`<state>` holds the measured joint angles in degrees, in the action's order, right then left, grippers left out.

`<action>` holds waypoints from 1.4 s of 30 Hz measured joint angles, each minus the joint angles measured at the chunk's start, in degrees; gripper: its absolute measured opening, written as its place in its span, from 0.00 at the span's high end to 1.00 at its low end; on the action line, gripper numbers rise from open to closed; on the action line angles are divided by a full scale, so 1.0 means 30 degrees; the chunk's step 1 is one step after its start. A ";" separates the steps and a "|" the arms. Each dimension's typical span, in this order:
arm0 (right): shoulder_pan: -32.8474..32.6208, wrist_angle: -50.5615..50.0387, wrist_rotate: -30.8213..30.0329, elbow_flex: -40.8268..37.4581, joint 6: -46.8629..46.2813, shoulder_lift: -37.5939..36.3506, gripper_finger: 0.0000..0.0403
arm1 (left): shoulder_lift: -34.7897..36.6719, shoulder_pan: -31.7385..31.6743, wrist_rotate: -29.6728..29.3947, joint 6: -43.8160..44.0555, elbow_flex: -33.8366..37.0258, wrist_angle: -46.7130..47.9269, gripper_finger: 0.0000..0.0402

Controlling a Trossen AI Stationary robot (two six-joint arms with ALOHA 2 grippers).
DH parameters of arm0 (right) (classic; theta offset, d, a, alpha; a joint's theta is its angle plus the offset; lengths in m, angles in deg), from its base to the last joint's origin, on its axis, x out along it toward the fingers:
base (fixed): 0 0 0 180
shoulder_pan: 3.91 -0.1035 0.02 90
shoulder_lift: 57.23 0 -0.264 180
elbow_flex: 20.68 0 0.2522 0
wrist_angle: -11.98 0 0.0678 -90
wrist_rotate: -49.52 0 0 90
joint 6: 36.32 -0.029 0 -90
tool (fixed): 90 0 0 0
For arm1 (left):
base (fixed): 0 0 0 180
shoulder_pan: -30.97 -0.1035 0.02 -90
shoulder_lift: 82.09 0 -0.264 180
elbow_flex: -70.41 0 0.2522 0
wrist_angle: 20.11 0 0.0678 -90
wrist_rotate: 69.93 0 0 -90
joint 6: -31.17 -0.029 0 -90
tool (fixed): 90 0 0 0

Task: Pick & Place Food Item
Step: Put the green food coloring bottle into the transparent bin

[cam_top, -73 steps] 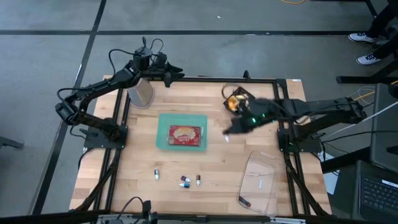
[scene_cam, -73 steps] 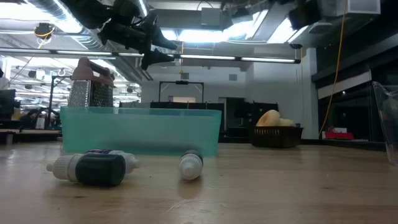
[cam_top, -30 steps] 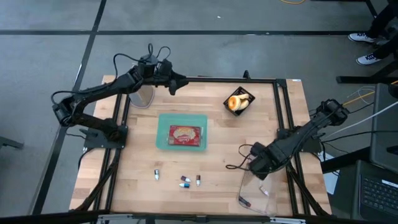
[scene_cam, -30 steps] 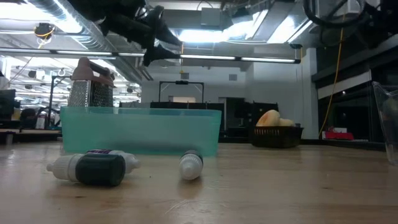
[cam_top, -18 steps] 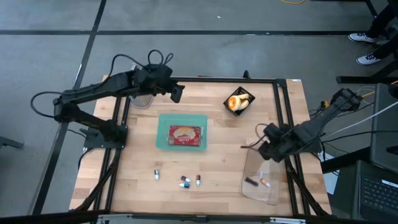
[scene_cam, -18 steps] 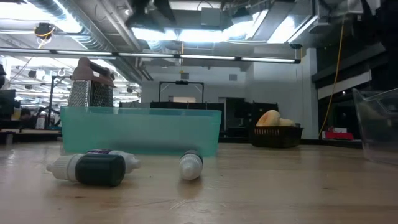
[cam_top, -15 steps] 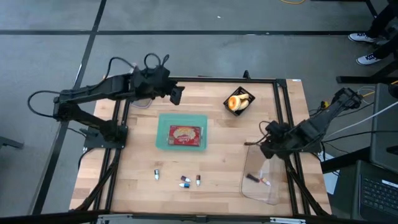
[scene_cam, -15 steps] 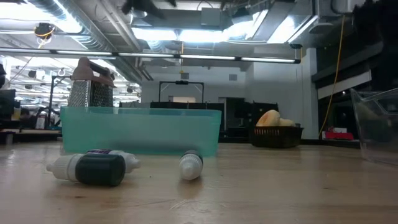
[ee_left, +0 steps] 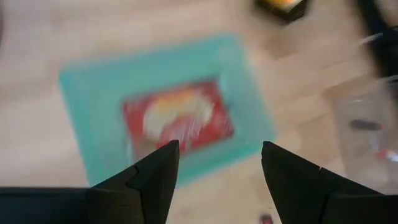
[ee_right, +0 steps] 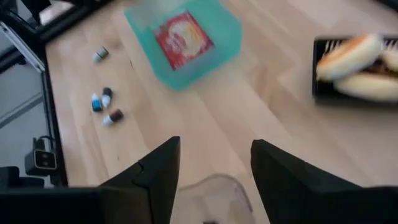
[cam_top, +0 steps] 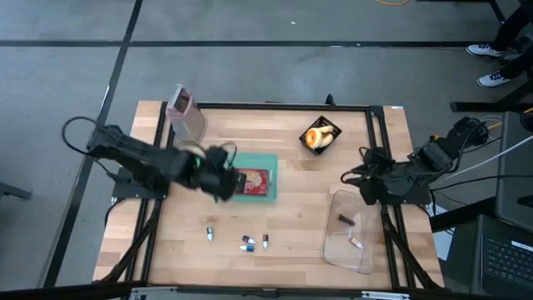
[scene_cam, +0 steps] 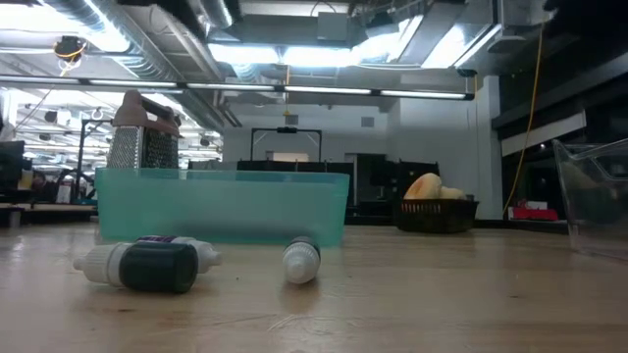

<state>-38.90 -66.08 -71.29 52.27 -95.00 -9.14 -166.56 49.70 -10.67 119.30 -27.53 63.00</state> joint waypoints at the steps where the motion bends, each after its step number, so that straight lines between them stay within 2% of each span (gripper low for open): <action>1: 0.0143 0.0009 -0.0083 0.0238 0.0406 -0.0014 0.52 | -0.0421 0.0512 0.0338 0.1656 0.0007 0.0500 0.44; 6: 0.0943 -0.0056 0.0114 0.0805 0.2762 -0.0035 0.52 | -0.2363 0.3006 0.2424 0.9200 0.0007 0.1019 0.44; 8: 0.1280 -0.0106 0.0382 0.0918 0.3465 -0.0035 0.52 | -0.3084 0.3734 0.4004 1.0467 0.0007 0.0212 0.44; 11: 0.1809 -0.0130 0.0507 0.0972 0.4375 -0.0035 0.52 | -0.4080 0.4066 0.7235 1.0832 0.0007 -0.1066 0.44; 16: 0.2900 -0.0144 0.0616 0.0987 0.5672 -0.0449 0.52 | -0.5502 0.4120 0.8949 1.0843 0.0007 -0.1567 0.44; 22: 0.4162 -0.0144 0.1533 0.0987 0.6238 -0.0924 0.52 | -0.5962 0.4277 1.1036 1.1060 0.0192 0.0331 0.44; 26: 0.4885 -0.0135 0.1907 0.0987 0.6582 -0.1090 0.52 | -0.5973 0.4588 1.1803 1.1599 0.1037 0.0211 0.44; 31: 0.5750 -0.0076 0.2383 0.0987 0.7273 -0.1099 0.52 | -0.5985 0.4436 1.2020 1.1931 0.2471 -0.2463 0.44; 38: 0.6475 0.0075 0.3145 0.0987 0.7731 -0.1099 0.52 | -0.5987 0.3973 1.2943 1.1862 0.4163 -0.2606 0.44; 42: 0.6813 0.0088 0.3147 0.0987 0.7734 -0.1099 0.52 | -0.5987 0.3778 1.2921 1.1862 0.5165 -0.3985 0.44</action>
<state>-18.46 -65.82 -61.84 55.23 -71.79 -12.43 -184.52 61.04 28.10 154.89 -12.04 51.05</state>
